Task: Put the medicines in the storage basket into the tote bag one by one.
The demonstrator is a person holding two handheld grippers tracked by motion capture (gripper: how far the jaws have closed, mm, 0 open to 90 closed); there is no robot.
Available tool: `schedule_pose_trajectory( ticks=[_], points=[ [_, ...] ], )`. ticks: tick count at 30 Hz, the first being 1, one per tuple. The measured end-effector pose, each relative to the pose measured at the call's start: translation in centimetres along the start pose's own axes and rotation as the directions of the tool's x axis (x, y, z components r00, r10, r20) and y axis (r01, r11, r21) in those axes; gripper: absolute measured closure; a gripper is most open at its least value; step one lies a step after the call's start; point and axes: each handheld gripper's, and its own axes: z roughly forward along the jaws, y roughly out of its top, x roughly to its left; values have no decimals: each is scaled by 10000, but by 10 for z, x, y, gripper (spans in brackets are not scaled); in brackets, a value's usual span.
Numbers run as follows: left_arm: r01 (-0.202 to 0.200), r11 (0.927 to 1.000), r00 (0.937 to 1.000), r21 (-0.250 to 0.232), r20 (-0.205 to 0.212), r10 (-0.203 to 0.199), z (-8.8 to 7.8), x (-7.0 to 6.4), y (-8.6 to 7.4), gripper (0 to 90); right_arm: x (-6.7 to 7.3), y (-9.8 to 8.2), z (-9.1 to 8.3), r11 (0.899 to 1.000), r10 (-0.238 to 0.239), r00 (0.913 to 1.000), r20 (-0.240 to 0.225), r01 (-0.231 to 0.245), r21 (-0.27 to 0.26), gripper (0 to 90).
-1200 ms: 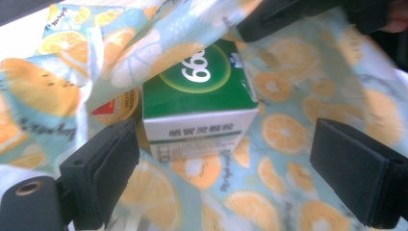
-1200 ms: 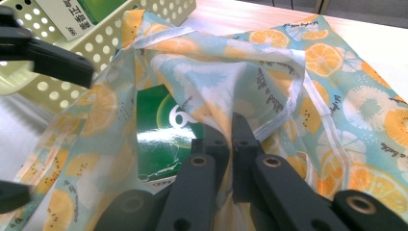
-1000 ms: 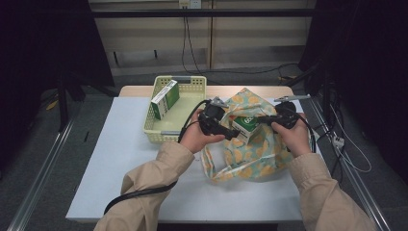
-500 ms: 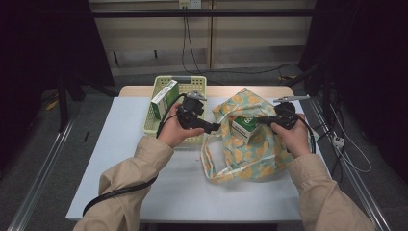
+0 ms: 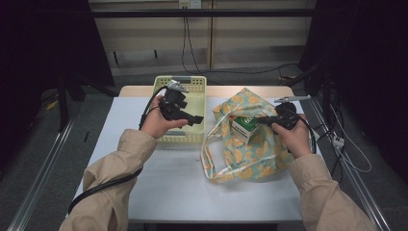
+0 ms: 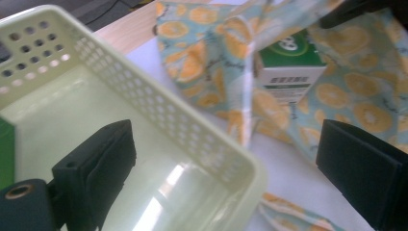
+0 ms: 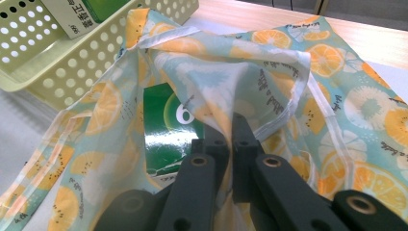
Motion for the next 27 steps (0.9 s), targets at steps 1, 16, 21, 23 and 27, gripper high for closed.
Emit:
schedule_pose_trajectory(
  ticks=[1, 16, 21, 23, 27],
  points=[
    [33, 10000, 10000, 15, -82, -33, -2, 4, -1, 65, 0, 0, 0, 10000, -15, 10000, 1, 15, -8, 889],
    [715, 9971, 9882, -255, -1336, -743, -18, 49, -8, 107, -3, -2, -2, 10000, 64, 10000, -76, -64, -46, 889],
    [780, 9965, 9818, -292, -1715, -819, -22, 63, -10, 147, -3, -2, -2, 10000, 1, 10000, -74, -2, -33, 889],
    [905, 9953, 9784, -332, -1835, -951, -23, 67, -12, 159, -3, -2, -2, 10000, -16, 10000, -70, 16, -5, 889],
    [995, 9946, 9727, -290, -2080, -1034, -23, 77, -14, 165, -3, -2, -2, 10000, 4, 10000, -82, -4, 1, 889]
  ],
)
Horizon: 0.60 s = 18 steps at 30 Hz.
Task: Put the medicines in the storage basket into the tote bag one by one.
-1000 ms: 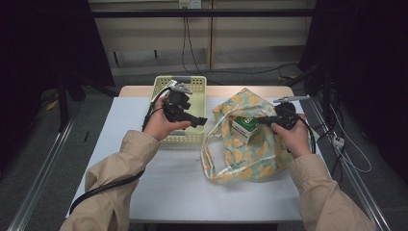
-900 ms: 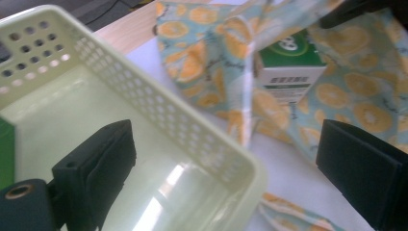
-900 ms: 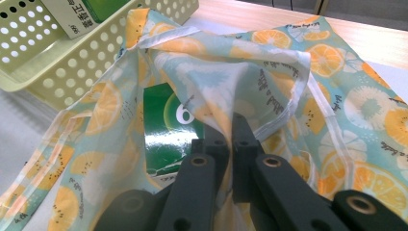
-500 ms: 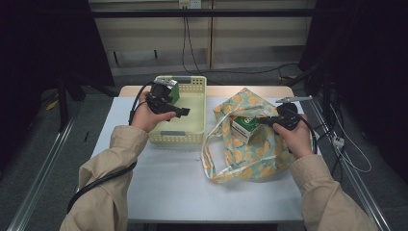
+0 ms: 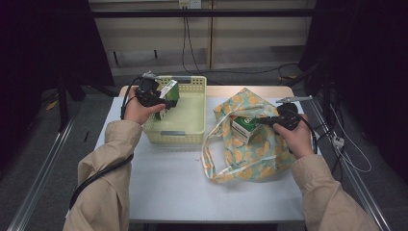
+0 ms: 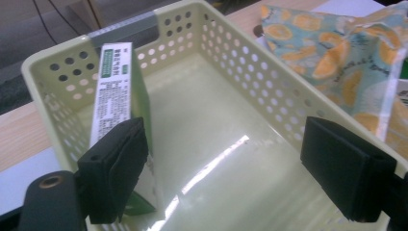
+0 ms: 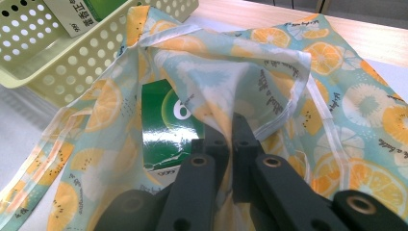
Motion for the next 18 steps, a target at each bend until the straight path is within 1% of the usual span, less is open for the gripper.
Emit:
schedule_pose_trajectory(
  ticks=[2, 3, 5, 6, 7, 10, 13, 14, 15, 16, 17, 18],
  points=[
    [6, 10000, 9998, 79, -203, -5, 2, 3, -1, 166, 0, 0, 0, 10000, 10, 10000, -7, -10, 1, 889],
    [-35, 10000, 9995, 45, -298, 36, 2, 4, -1, 166, -1, 0, 0, 10000, 15, 10000, -17, -15, 2, 889],
    [54, 10000, 9993, -17, -362, -54, 4, 7, -1, 160, -1, 0, 0, 10000, -6, 10000, -33, 6, 17, 889],
    [0, 10000, 9991, 41, -419, 2, 4, 9, -1, 157, -1, 0, 0, 10000, -10, 10000, -38, 10, 17, 889],
    [87, 10000, 9989, 23, -458, -86, 5, 10, -2, 154, -1, 0, 0, 10000, -11, 10000, -38, 11, 16, 889],
    [113, 9999, 9981, 103, -610, -107, 9, 16, -3, 152, -2, -1, 1, 10000, 9, 10000, -56, -9, 16, 890],
    [349, 9993, 9969, 103, -710, -341, 13, 21, -5, 148, -2, -1, 2, 10000, -12, 10000, -77, 13, 16, 889],
    [283, 9995, 9959, 132, -863, -271, 14, 23, -5, 147, -2, -1, 2, 10000, -20, 10000, -85, 21, 13, 889],
    [274, 9995, 9954, 156, -927, -258, 15, 25, -6, 147, -3, -1, 2, 10000, -13, 10000, -90, 13, -8, 889],
    [363, 9992, 9950, 139, -933, -349, 16, 26, -6, 148, -3, -1, 2, 10000, 14, 10000, -87, -14, 5, 889],
    [354, 9992, 9946, 165, -979, -336, 18, 28, -7, 153, -3, -1, 2, 10000, 22, 9999, -98, -22, -3, 889],
    [470, 9988, 9937, 139, -1021, -453, 20, 29, -7, 152, -4, -1, 2, 10000, 31, 9999, -99, -31, -1, 889]
  ],
)
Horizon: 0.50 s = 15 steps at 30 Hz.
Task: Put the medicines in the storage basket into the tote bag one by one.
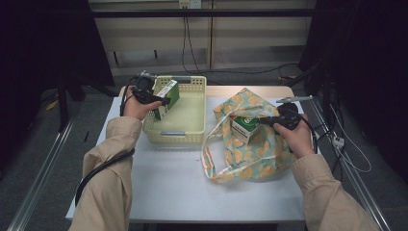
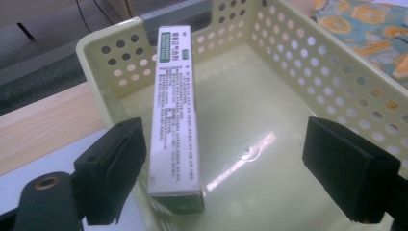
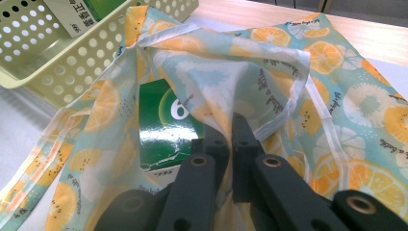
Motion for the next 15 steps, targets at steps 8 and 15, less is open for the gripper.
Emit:
schedule_pose_trajectory(
  ticks=[8, 15],
  points=[
    [84, 9999, 9996, -94, -283, -87, 14, 3, 0, 178, -3, -1, 0, 10000, 50, 10000, -53, -50, 11, 889],
    [-119, 9997, 9976, 201, -674, 132, 22, 4, -1, 218, -6, -1, 0, 10000, 70, 9999, -104, -70, 15, 889]
  ],
)
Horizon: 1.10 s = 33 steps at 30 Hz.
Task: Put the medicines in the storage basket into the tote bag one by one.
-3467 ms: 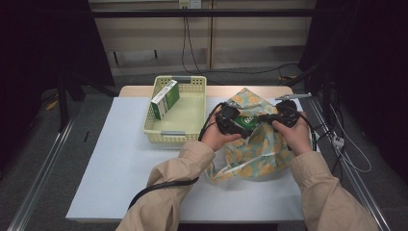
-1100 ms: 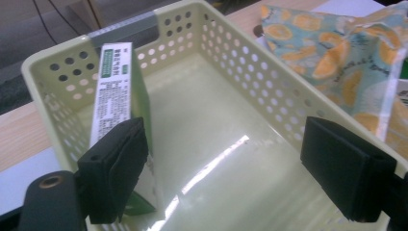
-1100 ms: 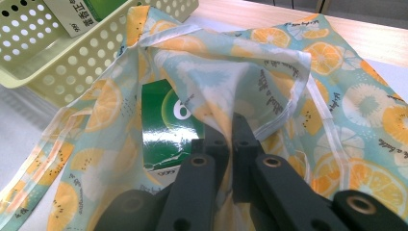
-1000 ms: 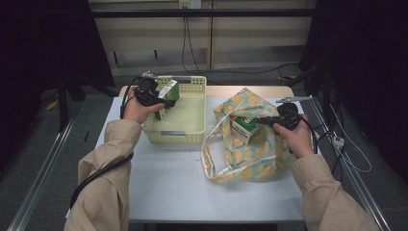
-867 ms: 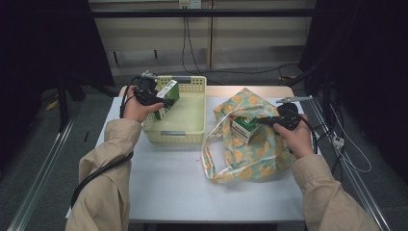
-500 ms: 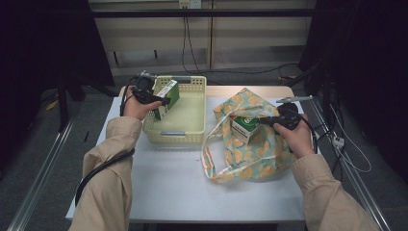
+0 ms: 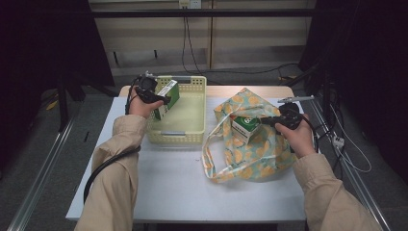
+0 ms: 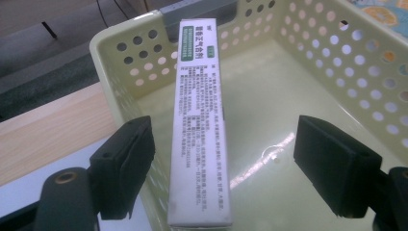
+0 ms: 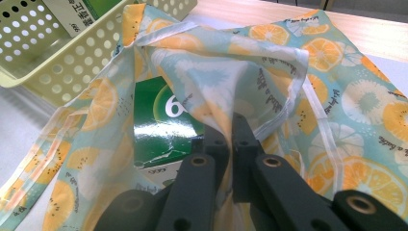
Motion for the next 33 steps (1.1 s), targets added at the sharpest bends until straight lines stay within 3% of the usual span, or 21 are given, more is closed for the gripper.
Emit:
schedule_pose_trajectory(
  ticks=[3, 8, 10, 11, 17, 19, 24, 27, 30, 33],
  points=[
    [53, 9998, 10000, 185, -15, -53, 3, 0, -2, 257, -1, 0, -1, 10000, -9, 10000, -29, 8, -45, 889],
    [-38, 9988, 9999, 481, -112, 43, 6, -3, -4, 432, -2, -1, -2, 10000, 30, 10000, 2, -30, 1, 889],
    [95, 9987, 9999, 497, -45, -93, 7, -3, -5, 568, -2, -1, -3, 10000, 27, 10000, -2, -27, -6, 888],
    [201, 9983, 9998, 541, -18, -201, 8, -3, -5, 592, -2, -2, -3, 10000, 12, 10000, 0, -12, 10, 888],
    [292, 9967, 9996, 752, 14, -293, 7, -9, -4, 624, -2, -2, -3, 10000, -2, 10000, -2, 2, 20, 888],
    [424, 9963, 9975, 752, 539, -465, 6, -11, -4, 625, -2, -2, -3, 10000, -1, 10000, 4, 1, 9, 888],
    [300, 9951, 9900, 938, 1346, -425, 3, -19, -5, 624, -2, -3, -4, 10000, 8, 10000, 1, -8, 12, 888],
    [416, 9941, 9894, 1001, 1345, -550, 6, -21, -7, 595, -3, -5, -3, 10000, 21, 10000, 20, -21, 49, 888],
    [537, 9906, 9915, 1261, 1108, -679, 12, -24, -8, 447, -4, -5, -2, 10000, 57, 10000, 35, -57, 74, 888],
    [372, 9889, 9921, 1440, 1134, -538, 18, -30, -5, 502, -3, -5, -2, 10000, 12, 10000, 26, -12, 68, 888]
  ],
)
